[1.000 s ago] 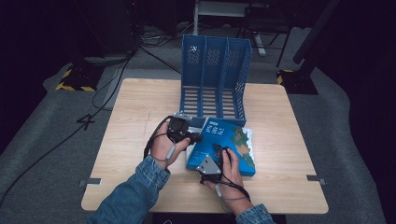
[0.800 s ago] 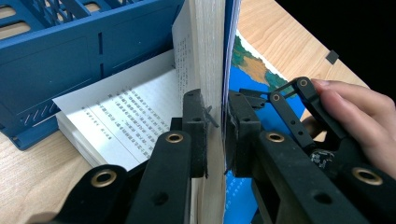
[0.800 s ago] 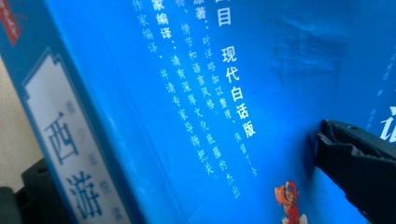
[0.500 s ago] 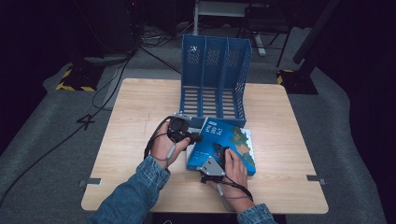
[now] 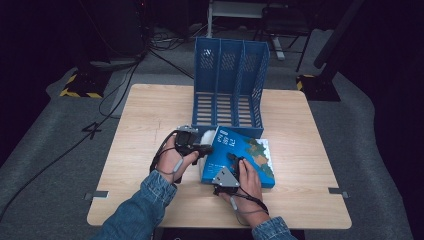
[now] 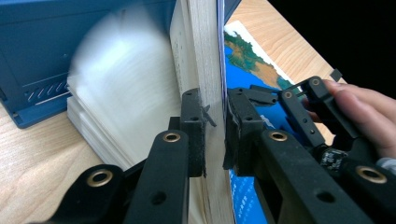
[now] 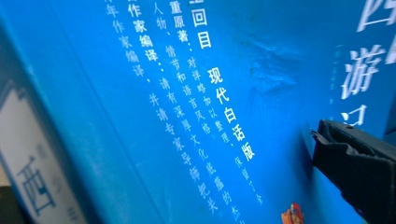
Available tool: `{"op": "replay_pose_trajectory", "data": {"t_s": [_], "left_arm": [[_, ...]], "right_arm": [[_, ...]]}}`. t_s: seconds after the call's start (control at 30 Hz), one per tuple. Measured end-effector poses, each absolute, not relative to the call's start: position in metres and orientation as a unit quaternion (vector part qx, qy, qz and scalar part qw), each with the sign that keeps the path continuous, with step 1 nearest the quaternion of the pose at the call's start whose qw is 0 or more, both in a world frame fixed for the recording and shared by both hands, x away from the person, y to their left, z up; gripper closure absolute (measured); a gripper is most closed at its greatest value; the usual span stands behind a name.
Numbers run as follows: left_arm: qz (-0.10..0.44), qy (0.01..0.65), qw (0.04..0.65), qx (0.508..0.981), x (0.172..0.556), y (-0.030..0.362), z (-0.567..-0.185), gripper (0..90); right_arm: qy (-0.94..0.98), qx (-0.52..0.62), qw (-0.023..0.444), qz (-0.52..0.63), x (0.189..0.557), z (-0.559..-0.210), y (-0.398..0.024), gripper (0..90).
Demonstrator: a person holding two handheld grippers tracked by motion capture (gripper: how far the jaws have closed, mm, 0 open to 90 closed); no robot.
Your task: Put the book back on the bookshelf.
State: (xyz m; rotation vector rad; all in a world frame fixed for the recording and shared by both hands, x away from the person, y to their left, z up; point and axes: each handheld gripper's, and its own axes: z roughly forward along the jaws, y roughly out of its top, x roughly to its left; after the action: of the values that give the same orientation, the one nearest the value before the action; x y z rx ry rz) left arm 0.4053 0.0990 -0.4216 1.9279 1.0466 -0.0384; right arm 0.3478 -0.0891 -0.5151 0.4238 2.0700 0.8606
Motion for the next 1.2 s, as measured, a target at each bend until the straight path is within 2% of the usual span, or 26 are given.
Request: {"op": "replay_pose_trajectory", "data": {"t_s": [0.37, 0.57, 0.73, 1.2], "left_arm": [[-0.02, 0.436, 0.461, 0.773, 0.408, 0.1, -0.422, 79.3], [-0.006, 0.432, 0.46, 0.775, 0.407, 0.099, -0.423, 79.3], [0.011, 0.437, 0.448, 0.78, 0.413, 0.107, -0.43, 75.2], [-0.003, 0.444, 0.456, 0.771, 0.411, 0.109, -0.435, 66.8]], "right_arm": [[0.824, 0.181, 0.416, 0.339, 0.351, -0.515, -0.084, 0.8], [0.824, 0.183, 0.416, 0.337, 0.351, -0.515, -0.082, 0.5], [0.837, 0.187, 0.39, 0.335, 0.356, -0.511, -0.083, 1.7], [0.845, 0.166, 0.396, 0.317, 0.354, -0.508, -0.079, 6.1]]}}
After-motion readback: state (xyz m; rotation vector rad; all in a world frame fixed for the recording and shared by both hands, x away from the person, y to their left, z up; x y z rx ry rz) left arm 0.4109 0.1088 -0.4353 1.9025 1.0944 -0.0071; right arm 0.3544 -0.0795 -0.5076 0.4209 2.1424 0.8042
